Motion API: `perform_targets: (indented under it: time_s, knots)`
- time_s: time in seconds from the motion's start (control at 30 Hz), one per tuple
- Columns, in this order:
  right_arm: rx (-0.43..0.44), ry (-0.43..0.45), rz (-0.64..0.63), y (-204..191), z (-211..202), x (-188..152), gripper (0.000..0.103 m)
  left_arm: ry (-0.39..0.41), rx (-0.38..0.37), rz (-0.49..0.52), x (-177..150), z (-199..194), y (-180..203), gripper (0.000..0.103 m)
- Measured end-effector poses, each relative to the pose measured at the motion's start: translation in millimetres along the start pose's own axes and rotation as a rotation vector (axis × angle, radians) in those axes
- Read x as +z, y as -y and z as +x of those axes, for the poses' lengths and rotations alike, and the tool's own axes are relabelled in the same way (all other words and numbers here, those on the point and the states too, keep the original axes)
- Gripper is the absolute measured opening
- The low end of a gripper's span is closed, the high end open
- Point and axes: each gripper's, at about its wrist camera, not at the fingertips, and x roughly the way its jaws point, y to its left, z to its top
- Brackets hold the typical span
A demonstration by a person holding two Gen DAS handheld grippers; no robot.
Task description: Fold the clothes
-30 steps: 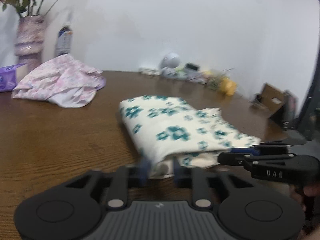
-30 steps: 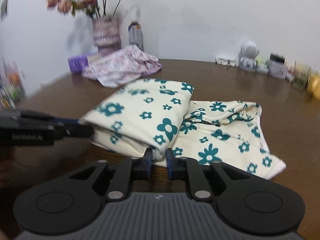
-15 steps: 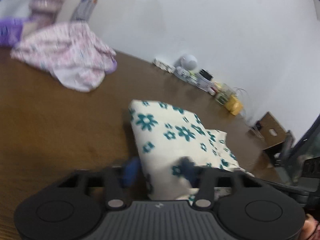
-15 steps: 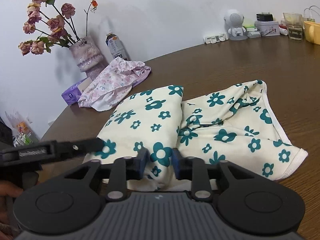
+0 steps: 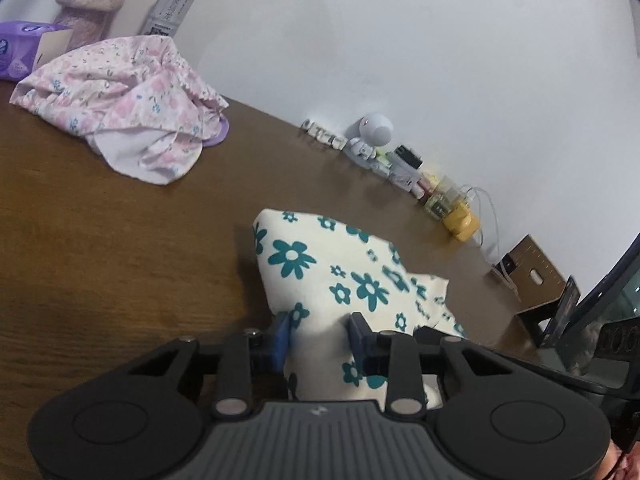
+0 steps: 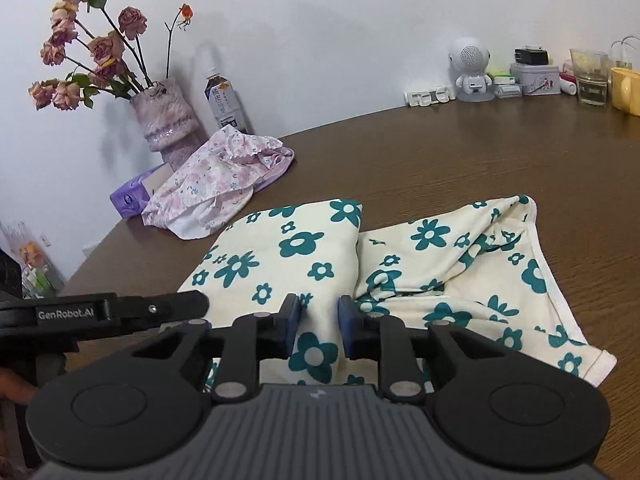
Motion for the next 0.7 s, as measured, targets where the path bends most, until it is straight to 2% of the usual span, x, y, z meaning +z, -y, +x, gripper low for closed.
perform_targets:
  time_s: [0.03, 0.07, 0.1, 0.13, 0.17, 0.2, 0.23, 0.27, 0.33, 0.37, 0.4, 0.43, 0.47, 0.5, 0.57, 0.63, 0.7]
  knots:
    - [0.009, 0.001, 0.017, 2, -1, 3, 0.027, 0.004, 0.003, -0.003, 2, 1, 0, 0.046]
    - [0.009, 0.015, 0.029, 4, -2, 6, 0.033, 0.004, 0.013, -0.005, 4, 3, 0, 0.06]
    - [0.007, 0.03, 0.041, 6, -2, 9, 0.036, 0.004, 0.024, -0.007, 6, 6, 0, 0.061]
    - [0.0, 0.033, 0.043, 7, 1, 12, 0.036, -0.003, 0.031, -0.008, 7, 9, 0, 0.058]
    - [-0.002, 0.023, 0.044, 7, 6, 14, 0.033, -0.021, 0.025, -0.012, 7, 14, -2, 0.036]
    - [0.001, 0.005, 0.046, 8, 12, 15, 0.025, -0.031, 0.014, -0.016, 6, 16, -3, 0.031]
    - [0.002, -0.002, 0.041, 7, 14, 13, 0.021, -0.028, 0.011, -0.013, 6, 15, -3, 0.031]
    - [0.003, -0.008, 0.036, 6, 16, 12, 0.021, -0.023, 0.006, -0.012, 7, 13, -3, 0.031]
    - [0.014, 0.0, 0.033, 7, 13, 15, 0.023, -0.011, 0.011, -0.024, 12, 14, -5, 0.044]
    - [0.024, 0.002, 0.053, 10, 13, 19, 0.029, -0.006, 0.017, -0.032, 15, 15, -6, 0.061]
    - [0.021, 0.007, 0.07, 13, 15, 22, 0.033, 0.0, 0.023, -0.039, 17, 16, -6, 0.065]
    - [0.016, 0.007, 0.075, 13, 17, 23, 0.035, -0.001, 0.028, -0.039, 20, 19, -7, 0.064]
    - [0.011, 0.007, 0.079, 14, 20, 24, 0.034, -0.017, 0.029, -0.027, 20, 24, -7, 0.054]
    - [0.011, 0.001, 0.074, 12, 24, 23, 0.024, -0.033, 0.026, -0.014, 19, 28, -6, 0.031]
    - [0.004, -0.003, 0.05, 7, 28, 20, 0.022, -0.041, 0.016, 0.005, 19, 30, -5, 0.031]
    - [0.014, 0.003, 0.055, 9, 26, 24, 0.023, -0.029, 0.008, -0.002, 25, 29, -5, 0.036]
    - [0.019, 0.016, 0.083, 15, 27, 31, 0.028, -0.004, 0.021, -0.012, 31, 31, -7, 0.055]
